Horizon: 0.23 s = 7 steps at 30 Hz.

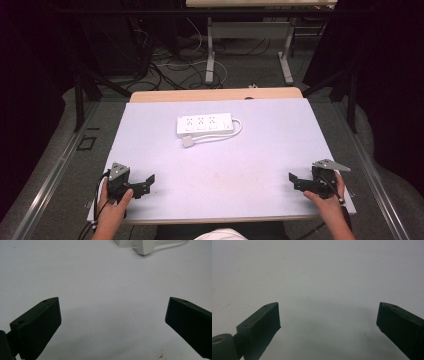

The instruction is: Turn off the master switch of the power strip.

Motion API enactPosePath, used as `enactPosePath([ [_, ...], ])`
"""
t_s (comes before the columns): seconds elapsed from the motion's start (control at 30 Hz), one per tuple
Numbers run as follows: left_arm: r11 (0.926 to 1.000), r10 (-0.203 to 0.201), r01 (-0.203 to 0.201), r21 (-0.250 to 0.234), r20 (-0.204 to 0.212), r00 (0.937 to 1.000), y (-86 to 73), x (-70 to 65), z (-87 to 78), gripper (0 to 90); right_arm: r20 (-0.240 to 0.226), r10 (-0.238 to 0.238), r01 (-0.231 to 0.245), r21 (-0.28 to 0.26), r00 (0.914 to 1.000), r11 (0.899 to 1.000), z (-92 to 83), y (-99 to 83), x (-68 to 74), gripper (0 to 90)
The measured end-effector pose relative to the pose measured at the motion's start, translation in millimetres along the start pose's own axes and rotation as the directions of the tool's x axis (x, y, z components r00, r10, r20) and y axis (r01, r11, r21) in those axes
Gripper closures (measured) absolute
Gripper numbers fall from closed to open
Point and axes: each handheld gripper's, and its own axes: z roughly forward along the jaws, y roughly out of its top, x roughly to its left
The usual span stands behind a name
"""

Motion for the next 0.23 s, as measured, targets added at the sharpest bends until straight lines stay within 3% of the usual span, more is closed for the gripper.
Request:
enactPosePath([
  [0.23, 1.0, -0.005, 0.005, -0.005, -0.001, 1.0, -0.1, 0.6, 0.5, 0.5, 0.0, 0.002, -0.002, 0.005, 1.0, 1.0, 1.0, -0.9, -1.3, 6.0],
])
